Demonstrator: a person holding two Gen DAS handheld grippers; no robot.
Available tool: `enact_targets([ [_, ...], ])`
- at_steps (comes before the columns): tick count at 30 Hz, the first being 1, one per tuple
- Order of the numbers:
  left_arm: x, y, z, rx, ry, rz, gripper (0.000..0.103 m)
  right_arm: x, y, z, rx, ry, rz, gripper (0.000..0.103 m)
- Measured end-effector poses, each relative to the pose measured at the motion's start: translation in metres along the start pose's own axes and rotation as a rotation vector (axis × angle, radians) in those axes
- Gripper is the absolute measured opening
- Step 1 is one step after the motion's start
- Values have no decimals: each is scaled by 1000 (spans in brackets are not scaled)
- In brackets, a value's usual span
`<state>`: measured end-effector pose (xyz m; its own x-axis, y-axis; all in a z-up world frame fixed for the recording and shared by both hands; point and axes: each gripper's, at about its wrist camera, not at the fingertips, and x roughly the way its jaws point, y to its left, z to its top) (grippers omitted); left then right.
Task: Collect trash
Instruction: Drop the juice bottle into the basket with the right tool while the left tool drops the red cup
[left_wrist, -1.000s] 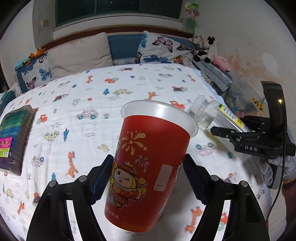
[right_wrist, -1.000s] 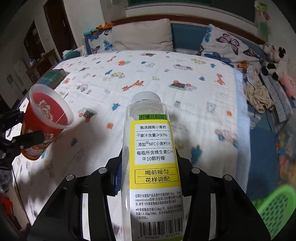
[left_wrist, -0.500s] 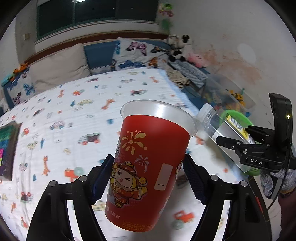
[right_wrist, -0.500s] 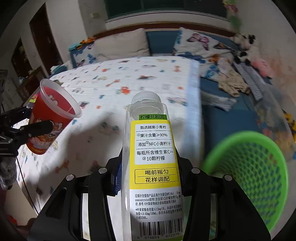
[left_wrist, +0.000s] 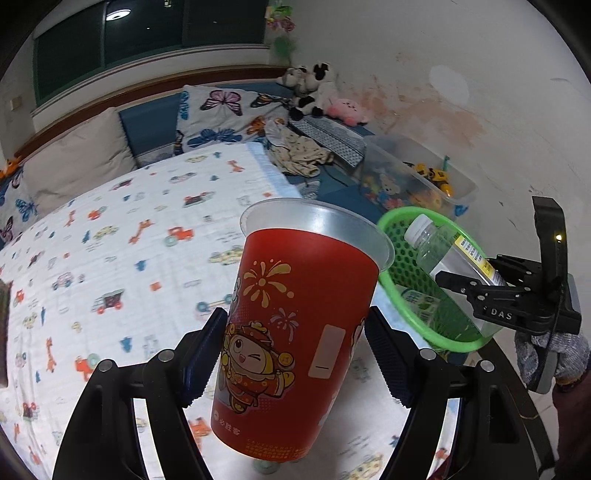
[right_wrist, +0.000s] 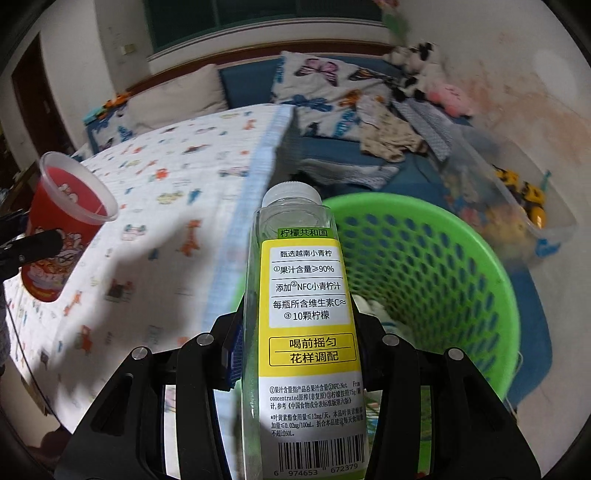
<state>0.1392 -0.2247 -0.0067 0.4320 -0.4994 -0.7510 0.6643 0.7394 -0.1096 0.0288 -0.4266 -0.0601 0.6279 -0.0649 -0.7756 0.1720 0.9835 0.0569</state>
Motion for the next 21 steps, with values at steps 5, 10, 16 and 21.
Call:
enact_targets([
  [5,6,-13,5,22,6,-10,73,8,-25,-3,24,29,-60,47],
  [10,8,-20,10,24,4,-17,73,22,-50,-2,59,62,-118,47],
  [16,13,-24,14,18,9,-30,73,34,-74,-2,115,72,-172,48],
  [21,19,-33,18,24,18,-44,73,29,-83,-2,149,36,-175,62],
])
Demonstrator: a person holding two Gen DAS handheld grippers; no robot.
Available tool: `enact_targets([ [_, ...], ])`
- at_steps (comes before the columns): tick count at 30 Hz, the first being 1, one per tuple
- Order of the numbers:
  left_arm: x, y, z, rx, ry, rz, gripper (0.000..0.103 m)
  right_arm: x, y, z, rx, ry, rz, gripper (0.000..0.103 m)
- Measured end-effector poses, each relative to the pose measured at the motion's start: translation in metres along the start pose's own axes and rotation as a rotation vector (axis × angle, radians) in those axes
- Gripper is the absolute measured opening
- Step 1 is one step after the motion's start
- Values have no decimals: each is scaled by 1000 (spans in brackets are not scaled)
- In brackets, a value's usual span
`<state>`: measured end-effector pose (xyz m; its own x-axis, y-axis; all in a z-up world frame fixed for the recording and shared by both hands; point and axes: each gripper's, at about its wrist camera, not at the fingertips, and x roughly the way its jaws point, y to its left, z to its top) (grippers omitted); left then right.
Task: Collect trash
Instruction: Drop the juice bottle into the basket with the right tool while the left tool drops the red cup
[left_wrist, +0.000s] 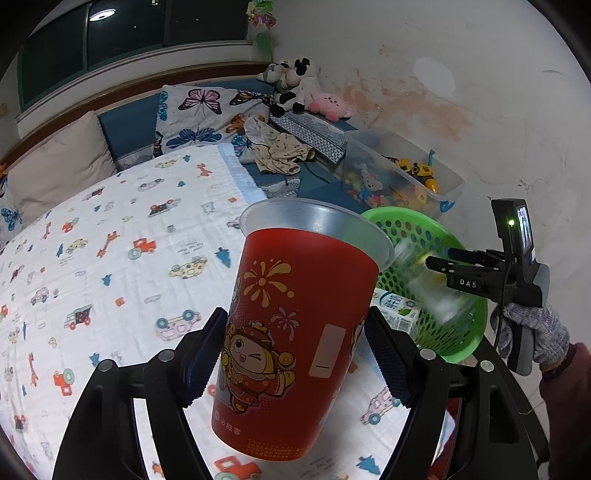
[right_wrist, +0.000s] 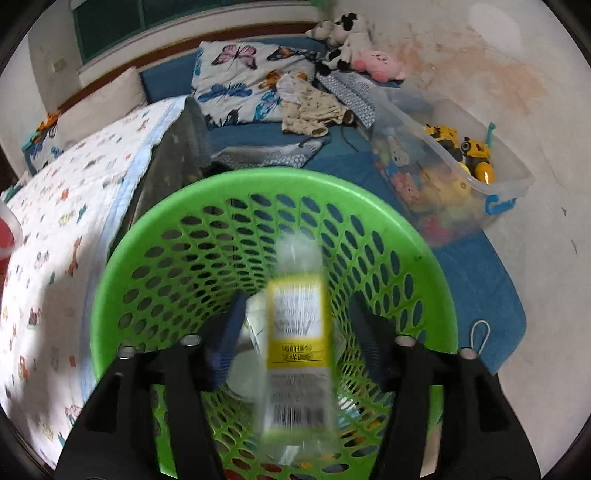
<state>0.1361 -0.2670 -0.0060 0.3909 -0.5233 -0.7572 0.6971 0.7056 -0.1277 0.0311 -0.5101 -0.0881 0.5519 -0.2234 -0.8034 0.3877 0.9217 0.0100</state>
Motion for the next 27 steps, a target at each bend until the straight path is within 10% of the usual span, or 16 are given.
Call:
enact_targets([
  [27,79,-92,26,77,96,-73,73,-105,-17,-51,89,-175,53,63],
])
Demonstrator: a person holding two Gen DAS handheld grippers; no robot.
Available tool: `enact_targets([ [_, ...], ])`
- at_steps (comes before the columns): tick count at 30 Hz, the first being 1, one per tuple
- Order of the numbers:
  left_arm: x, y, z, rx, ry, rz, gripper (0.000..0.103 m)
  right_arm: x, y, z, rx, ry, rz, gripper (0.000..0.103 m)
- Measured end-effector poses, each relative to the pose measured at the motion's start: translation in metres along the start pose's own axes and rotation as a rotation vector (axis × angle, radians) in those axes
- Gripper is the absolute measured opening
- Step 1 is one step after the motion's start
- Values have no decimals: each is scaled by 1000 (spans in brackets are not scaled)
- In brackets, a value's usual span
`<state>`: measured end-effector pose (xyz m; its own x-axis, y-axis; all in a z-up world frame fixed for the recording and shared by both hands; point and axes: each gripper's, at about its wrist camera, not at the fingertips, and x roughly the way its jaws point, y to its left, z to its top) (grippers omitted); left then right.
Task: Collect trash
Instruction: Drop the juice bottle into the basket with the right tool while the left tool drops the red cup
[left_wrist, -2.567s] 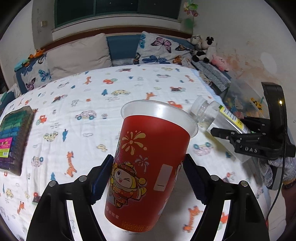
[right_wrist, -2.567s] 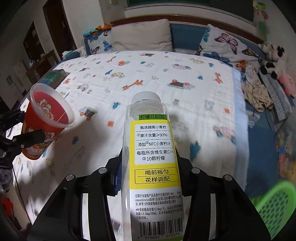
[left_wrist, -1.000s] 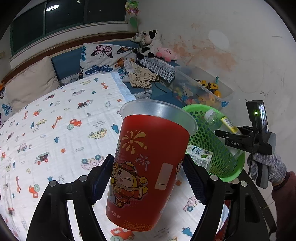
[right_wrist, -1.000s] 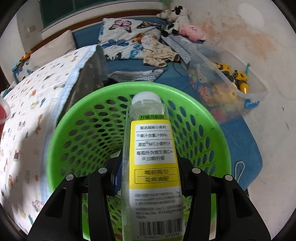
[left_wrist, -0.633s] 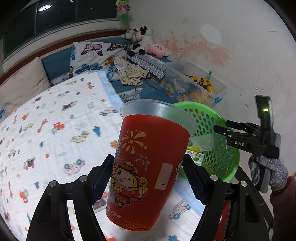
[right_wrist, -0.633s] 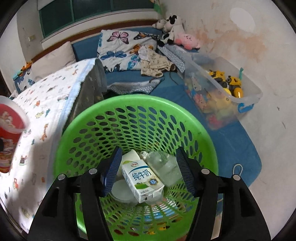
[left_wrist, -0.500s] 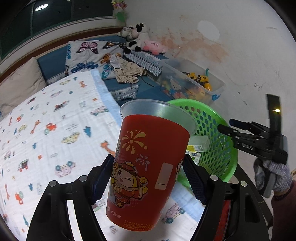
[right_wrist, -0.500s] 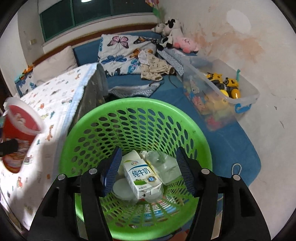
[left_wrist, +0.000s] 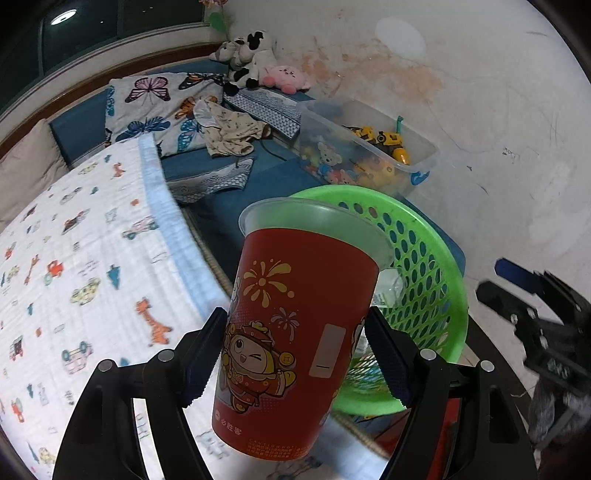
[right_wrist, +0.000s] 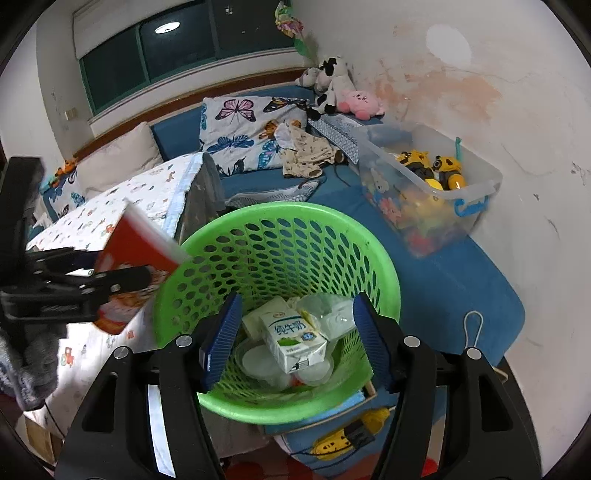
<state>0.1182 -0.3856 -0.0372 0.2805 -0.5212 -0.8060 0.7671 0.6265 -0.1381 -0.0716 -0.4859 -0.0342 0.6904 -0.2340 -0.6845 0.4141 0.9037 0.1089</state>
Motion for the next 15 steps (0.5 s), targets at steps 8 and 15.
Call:
enact_targets([
  [8,17,-16,10,6,6,-25,74,-9,-4,-12,41,-15,5,64],
  [15,27,-28,18,-9,-4,-75,75,-15,-10,-17,64,-27,9,64],
])
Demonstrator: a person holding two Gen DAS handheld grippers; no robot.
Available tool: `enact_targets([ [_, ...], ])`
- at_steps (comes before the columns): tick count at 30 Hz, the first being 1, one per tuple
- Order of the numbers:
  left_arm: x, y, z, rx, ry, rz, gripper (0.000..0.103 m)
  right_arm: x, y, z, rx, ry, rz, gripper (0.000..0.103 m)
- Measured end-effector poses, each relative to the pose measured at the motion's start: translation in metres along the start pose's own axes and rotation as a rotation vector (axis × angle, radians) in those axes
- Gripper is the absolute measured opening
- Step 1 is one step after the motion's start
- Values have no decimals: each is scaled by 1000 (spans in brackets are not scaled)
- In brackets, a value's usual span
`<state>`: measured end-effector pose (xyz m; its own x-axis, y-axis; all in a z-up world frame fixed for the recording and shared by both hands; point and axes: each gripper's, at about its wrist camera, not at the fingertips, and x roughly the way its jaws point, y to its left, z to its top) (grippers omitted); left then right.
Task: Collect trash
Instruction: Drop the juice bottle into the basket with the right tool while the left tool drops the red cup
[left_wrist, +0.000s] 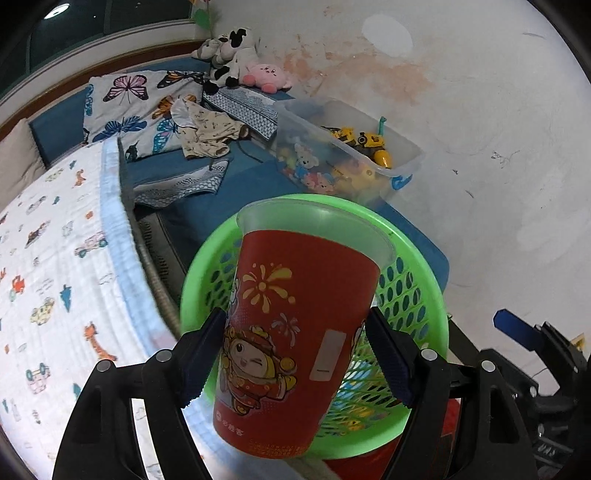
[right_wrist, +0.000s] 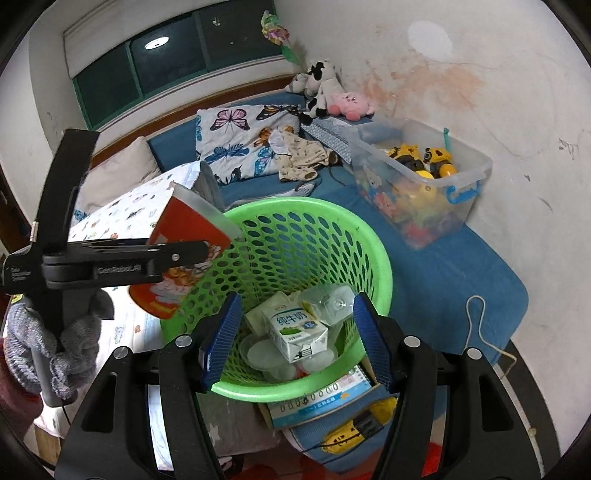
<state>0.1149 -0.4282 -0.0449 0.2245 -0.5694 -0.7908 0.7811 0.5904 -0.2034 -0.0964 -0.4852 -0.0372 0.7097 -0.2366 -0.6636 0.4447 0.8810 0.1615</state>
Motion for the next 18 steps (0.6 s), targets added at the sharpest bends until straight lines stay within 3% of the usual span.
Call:
enact_targets([
  [3,-1,-4,0,-1,-20,-16,82,-1,-1,-3,9,-1,4,64],
  [9,-17,6,-7,-22,-36,-16,83,-5,5,-9,16,-8,23,64],
  [12,-33,15,-14,-26,-58,21,83,-8,12,-11,13,-15,39,64],
  [14,-49,24,-20,-25,-83,50,83,-9,18,-13,9,-22,43,71],
  [18,-77,43,-35,-60,-122,96,83,-16,41,-15,-18,-47,65,72],
])
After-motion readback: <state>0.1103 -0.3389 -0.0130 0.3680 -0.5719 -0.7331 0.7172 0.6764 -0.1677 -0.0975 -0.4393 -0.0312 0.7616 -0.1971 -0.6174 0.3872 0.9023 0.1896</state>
